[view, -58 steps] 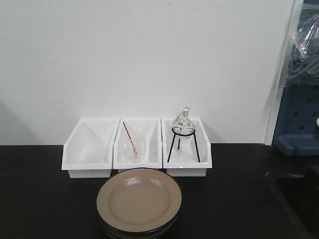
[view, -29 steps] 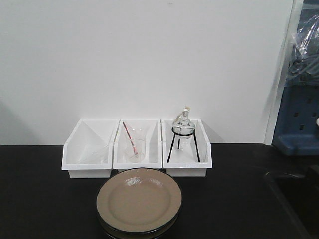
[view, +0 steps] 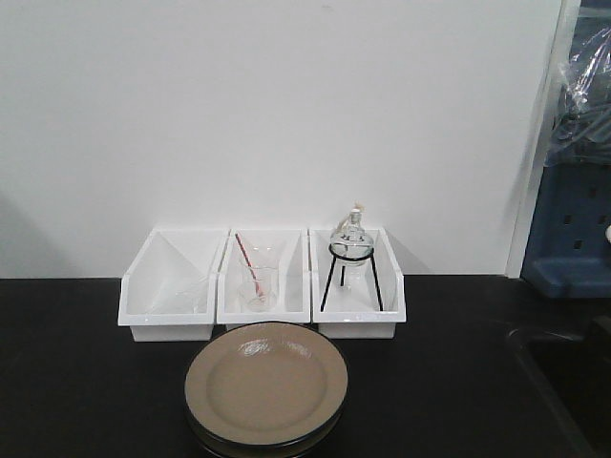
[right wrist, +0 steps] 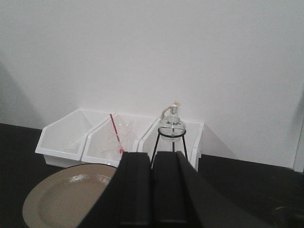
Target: Arrange circular plates on left workspace
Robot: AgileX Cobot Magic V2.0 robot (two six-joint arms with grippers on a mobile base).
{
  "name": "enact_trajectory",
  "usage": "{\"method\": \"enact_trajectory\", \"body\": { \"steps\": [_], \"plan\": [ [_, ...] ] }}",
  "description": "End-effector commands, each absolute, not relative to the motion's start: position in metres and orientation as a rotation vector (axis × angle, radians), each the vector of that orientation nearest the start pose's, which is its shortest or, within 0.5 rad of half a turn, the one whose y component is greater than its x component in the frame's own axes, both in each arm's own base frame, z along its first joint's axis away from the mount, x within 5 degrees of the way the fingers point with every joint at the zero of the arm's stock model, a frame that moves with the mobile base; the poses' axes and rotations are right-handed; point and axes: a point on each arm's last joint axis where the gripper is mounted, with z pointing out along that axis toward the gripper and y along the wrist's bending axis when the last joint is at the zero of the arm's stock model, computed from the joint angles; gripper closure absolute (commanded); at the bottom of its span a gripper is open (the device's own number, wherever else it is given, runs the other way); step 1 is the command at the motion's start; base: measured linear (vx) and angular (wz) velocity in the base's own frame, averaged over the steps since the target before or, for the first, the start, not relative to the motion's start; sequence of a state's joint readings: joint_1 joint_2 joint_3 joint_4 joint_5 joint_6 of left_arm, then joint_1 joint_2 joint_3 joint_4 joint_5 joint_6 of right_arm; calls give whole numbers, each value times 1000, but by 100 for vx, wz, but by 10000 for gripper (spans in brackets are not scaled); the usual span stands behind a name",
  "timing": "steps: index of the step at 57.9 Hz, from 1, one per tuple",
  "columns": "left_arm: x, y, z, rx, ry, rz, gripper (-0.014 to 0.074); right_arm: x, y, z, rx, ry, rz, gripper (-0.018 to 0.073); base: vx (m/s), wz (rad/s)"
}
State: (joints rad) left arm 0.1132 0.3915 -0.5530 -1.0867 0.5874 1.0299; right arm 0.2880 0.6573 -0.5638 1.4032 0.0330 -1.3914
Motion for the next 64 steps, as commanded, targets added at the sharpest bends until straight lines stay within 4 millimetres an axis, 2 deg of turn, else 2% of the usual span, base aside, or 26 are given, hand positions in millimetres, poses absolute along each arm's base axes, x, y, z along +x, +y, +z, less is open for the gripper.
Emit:
{"method": "enact_trajectory", "body": {
  "steps": [1, 14, 26, 33, 42, 49, 56, 59, 64],
  "plan": [
    [79, -28, 354, 145, 1592, -337, 596, 134, 41, 356, -224, 1538, 250, 559, 0, 0],
    [82, -14, 343, 44, 1704, -183, 596, 134, 41, 356, -224, 1538, 250, 559, 0, 0],
    [82, 1, 345, -71, 1671, -35, 596, 134, 41, 356, -224, 1538, 250, 559, 0, 0],
    [81, 6, 335, -78, 1609, 46, 596, 134, 41, 356, -224, 1538, 250, 559, 0, 0],
    [69, 8, 302, -23, 1440, 157, 596, 134, 41, 356, -224, 1538, 250, 559, 0, 0],
    [58, 7, 259, -24, 1366, 162, 596, 134, 41, 356, -224, 1538, 250, 559, 0, 0],
    [51, 6, 224, -50, 1359, 129, 596, 134, 41, 356, -224, 1538, 250, 559, 0, 0],
    [54, 6, 211, -69, 1391, 107, 596, 134, 41, 356, -224, 1538, 250, 559, 0, 0],
    [56, 6, 202, -70, 1495, 103, 596, 134, 41, 356, -224, 1538, 250, 559, 0, 0]
  ]
}}
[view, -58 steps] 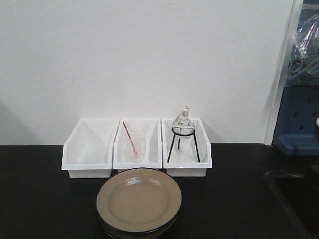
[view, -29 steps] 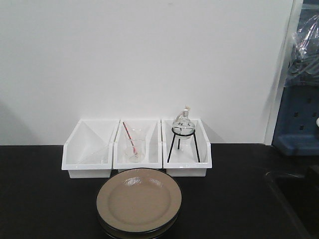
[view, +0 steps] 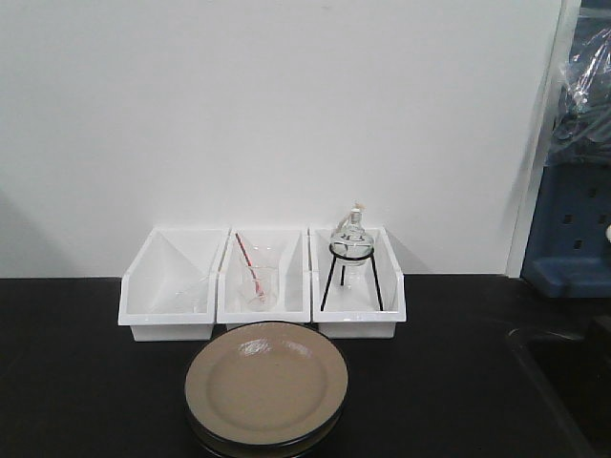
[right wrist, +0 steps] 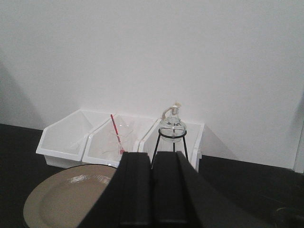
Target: Arrange circular plates on left workspace
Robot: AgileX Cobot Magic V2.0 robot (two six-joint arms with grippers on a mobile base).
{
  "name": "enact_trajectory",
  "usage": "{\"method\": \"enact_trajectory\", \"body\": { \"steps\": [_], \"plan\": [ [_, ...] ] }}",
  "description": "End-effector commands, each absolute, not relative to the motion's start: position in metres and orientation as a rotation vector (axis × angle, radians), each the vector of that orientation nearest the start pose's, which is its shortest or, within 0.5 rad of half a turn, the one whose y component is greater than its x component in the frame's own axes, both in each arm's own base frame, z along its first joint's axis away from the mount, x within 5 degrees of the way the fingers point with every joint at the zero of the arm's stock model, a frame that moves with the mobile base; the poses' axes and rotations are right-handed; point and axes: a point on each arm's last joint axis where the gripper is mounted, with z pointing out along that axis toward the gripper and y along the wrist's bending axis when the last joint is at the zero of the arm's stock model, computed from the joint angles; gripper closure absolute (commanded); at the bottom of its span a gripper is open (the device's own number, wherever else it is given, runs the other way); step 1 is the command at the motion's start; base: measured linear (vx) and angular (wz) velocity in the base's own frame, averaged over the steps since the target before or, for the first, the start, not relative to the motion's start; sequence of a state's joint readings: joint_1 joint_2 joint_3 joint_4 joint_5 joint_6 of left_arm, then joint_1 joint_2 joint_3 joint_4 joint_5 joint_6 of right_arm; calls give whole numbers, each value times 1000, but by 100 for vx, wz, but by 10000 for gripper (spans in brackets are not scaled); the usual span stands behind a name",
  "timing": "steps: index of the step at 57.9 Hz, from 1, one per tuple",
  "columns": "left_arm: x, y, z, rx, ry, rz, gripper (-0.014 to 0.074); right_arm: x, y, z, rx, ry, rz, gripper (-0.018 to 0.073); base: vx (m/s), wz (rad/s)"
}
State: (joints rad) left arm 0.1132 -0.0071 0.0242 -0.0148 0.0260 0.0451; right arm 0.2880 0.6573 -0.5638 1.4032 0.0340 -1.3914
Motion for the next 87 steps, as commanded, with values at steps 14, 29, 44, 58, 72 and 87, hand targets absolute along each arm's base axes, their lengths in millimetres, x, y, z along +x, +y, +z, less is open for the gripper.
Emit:
{"method": "enact_trajectory", "body": {
  "steps": [14, 29, 44, 58, 72, 87],
  "plan": [
    [56, 6, 199, -52, 1521, 123, 596, 134, 41, 356, -224, 1538, 250, 559, 0, 0],
    [56, 6, 199, -52, 1521, 123, 595, 134, 41, 356, -224, 1538, 250, 559, 0, 0],
    [56, 6, 199, -52, 1521, 123, 595, 134, 41, 356, -224, 1538, 250, 559, 0, 0],
    [56, 6, 199, -52, 1521, 123, 595, 134, 41, 356, -224, 1538, 250, 559, 0, 0],
    [56, 6, 199, -52, 1521, 123, 595, 134, 41, 355, -261, 1534, 220, 559, 0, 0],
    [56, 6, 199, -52, 1521, 123, 596, 134, 41, 349, -290, 1599, 198, 559, 0, 0]
  ]
}}
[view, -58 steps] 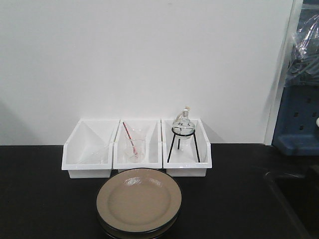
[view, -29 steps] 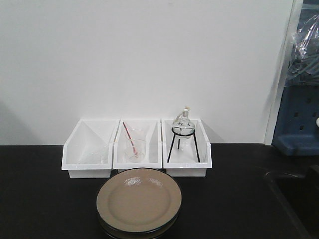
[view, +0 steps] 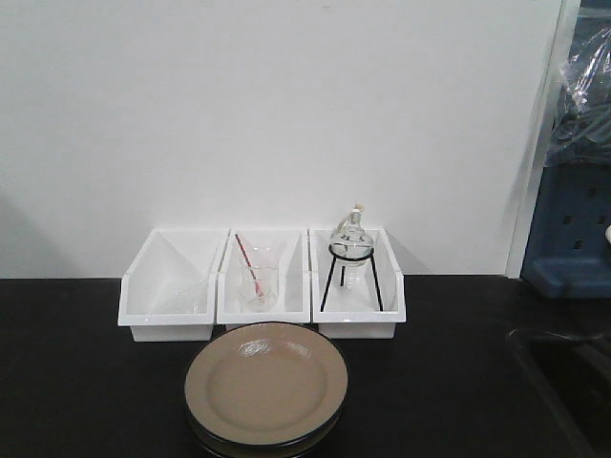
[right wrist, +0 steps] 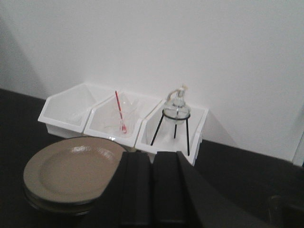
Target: Arrange circular plates on left workspace
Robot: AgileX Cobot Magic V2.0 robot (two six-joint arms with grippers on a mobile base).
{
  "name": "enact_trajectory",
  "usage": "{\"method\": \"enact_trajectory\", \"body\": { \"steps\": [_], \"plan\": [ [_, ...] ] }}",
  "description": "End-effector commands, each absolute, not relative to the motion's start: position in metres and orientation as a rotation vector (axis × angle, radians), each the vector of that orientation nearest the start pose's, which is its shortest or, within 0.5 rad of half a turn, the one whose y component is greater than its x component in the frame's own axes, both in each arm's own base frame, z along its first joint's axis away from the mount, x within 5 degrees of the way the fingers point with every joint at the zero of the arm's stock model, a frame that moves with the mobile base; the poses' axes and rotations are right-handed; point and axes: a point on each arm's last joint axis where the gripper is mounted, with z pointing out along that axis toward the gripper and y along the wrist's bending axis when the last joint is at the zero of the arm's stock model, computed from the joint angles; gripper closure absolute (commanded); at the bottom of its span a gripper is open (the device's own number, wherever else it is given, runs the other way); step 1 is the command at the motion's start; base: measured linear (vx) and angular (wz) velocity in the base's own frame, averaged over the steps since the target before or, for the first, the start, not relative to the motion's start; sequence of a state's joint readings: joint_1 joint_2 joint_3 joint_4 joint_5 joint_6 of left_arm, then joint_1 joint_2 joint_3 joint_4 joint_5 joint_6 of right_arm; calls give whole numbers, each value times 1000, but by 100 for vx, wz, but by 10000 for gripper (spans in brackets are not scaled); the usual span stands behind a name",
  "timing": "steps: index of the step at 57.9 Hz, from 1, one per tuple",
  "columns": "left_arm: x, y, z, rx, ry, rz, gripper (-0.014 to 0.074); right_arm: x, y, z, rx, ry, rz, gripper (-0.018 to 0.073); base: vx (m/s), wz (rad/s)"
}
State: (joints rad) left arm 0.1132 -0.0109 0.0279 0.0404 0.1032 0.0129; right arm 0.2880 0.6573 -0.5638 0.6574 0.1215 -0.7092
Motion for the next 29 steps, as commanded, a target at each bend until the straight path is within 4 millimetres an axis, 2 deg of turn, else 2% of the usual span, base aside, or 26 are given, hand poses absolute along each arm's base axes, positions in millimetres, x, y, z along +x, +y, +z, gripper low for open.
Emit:
{"method": "enact_trajectory", "body": {
  "steps": [1, 9, 14, 19, 29],
  "plan": [
    [56, 6, 199, -52, 1521, 123, 596, 134, 41, 349, -285, 1603, 197, 559, 0, 0],
    [56, 6, 199, -52, 1521, 123, 594, 128, 37, 331, -242, 1619, 200, 559, 0, 0],
    [56, 6, 199, -52, 1521, 123, 594, 118, 32, 305, -231, 1612, 189, 559, 0, 0],
    [56, 6, 199, -53, 1521, 124, 594, 105, 20, 277, -114, 1613, 188, 559, 0, 0],
    [56, 6, 199, -53, 1521, 124, 594, 79, 6, 238, -23, 1568, 103, 559, 0, 0]
  ]
}}
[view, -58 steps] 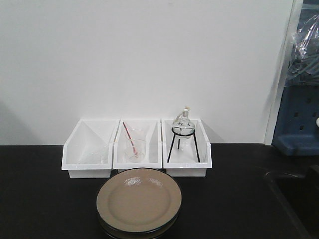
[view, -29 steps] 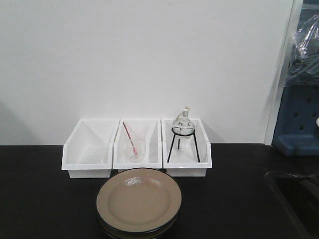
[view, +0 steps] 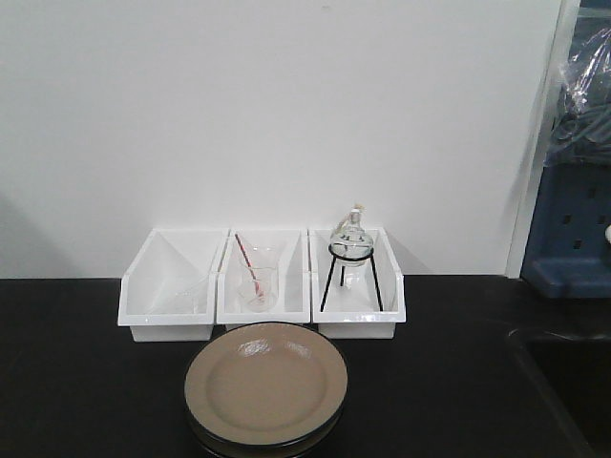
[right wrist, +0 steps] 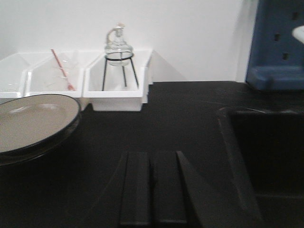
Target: Arrange circular plates on left workspace
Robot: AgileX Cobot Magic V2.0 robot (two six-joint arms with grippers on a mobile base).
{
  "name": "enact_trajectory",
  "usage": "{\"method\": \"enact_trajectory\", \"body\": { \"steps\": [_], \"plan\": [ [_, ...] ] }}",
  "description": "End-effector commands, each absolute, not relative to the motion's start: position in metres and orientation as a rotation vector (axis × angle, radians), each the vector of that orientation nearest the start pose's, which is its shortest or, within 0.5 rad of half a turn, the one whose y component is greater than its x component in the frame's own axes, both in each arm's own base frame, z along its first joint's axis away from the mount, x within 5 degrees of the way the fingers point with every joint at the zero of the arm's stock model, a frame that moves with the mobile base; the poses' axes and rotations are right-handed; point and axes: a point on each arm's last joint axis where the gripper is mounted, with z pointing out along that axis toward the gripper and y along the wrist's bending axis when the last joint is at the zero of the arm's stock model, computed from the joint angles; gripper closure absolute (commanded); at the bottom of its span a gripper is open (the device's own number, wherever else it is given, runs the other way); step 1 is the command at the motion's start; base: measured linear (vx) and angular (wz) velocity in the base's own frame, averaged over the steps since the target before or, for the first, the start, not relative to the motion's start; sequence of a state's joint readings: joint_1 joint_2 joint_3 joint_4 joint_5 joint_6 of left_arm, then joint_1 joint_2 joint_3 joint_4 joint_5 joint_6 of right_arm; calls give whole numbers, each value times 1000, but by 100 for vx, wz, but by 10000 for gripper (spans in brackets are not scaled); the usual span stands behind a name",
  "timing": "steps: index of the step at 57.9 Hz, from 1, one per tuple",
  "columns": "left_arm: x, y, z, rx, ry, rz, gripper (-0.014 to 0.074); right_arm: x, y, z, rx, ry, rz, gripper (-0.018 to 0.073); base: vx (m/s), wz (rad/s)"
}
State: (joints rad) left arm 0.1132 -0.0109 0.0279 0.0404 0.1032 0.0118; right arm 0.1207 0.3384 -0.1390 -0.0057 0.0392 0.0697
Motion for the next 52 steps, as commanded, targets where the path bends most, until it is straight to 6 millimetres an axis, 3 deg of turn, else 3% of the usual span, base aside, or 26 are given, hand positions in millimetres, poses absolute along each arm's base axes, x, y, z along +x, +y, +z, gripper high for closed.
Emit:
{"method": "enact_trajectory", "body": {
  "steps": [1, 13, 52],
  "plan": [
    [56, 6, 199, -53, 1521, 124, 594, 77, 6, 236, -23, 1561, 90, 559, 0, 0],
    [56, 6, 199, -53, 1521, 124, 594, 57, 1, 208, 10, 1442, 43, 559, 0, 0],
    [56, 6, 199, -53, 1521, 124, 594, 55, 1, 210, 9, 1414, 42, 559, 0, 0]
  ]
}}
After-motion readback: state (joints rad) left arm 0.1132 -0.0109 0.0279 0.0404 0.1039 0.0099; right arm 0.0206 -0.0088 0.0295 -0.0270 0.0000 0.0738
